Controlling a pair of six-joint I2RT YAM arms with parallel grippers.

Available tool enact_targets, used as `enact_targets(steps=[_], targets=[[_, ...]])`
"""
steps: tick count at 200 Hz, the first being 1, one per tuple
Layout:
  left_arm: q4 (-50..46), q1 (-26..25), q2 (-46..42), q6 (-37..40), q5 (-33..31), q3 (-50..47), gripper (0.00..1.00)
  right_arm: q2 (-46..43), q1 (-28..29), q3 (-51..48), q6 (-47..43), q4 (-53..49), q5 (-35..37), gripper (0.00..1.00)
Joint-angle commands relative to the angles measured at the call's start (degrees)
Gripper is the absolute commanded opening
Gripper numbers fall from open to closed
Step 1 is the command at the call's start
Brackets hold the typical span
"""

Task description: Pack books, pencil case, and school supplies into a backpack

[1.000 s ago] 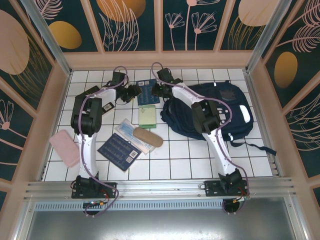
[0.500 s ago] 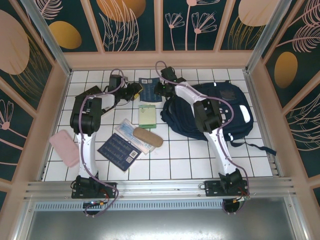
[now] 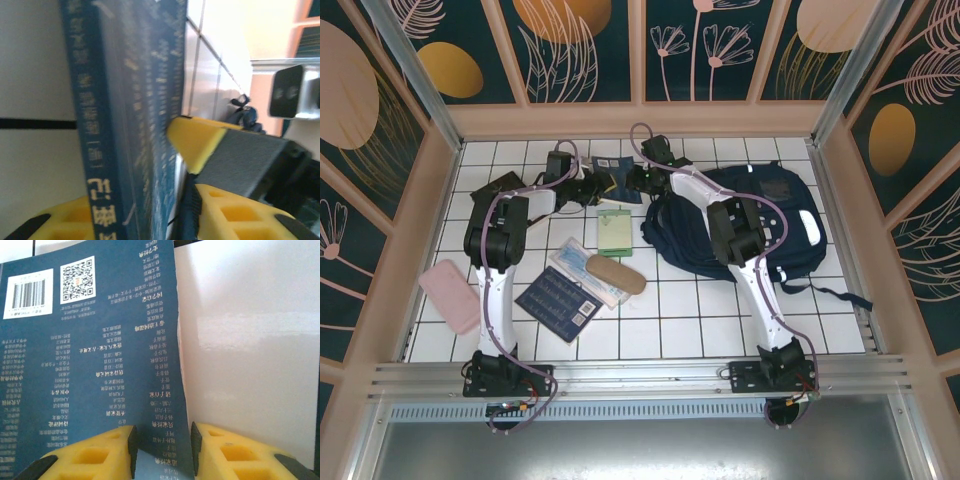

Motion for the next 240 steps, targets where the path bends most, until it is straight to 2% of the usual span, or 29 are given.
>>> enact_targets(steps=[1, 12, 37, 95, 149, 176, 217, 240], targets=[[-6.6, 0.6, -1.2, 6.3, -1.2, 2.6, 0.35, -2.1, 0.8, -1.6, -0.6, -2.9, -2.4, 0.36], [-7.2, 0.7, -0.9, 6.8, -1.0, 2.9, 0.30, -2.5, 0.8, -1.4, -1.2, -3.1, -2.1, 0.37], [-7.1, 0.7, -0.3, 6.6, -0.5, 3.5, 0.00, -4.5, 0.8, 0.0, -2.5, -4.5, -0.4, 0.38], [0.3, 0.7, -5.4, 2.3, 1.3, 0.4, 0.00, -17.9, 0.9, -5.1, -6.7, -8.5, 8.8, 0.45], [5.9, 0.7, -12.6, -1.1, 2.1, -3.5, 0.00, -33.4, 0.9, -24.5, -9.5, -12.3, 18.9, 0.50], [7.3, 0.7, -15.9, -1.9, 2.4, -5.9, 0.00, -39.7, 1.0, -34.5, -9.7, -12.7, 19.3, 0.49], [8.3, 0.7, -19.1, -2.7, 2.6, -8.7, 0.00, -43.2, 2.1, -45.1, -9.1, -11.4, 18.8, 0.49], [8.7, 0.6, -20.6, -2.8, 2.8, -10.0, 0.00, -43.0, 2.1, -47.5, -8.4, -11.1, 22.1, 0.49]])
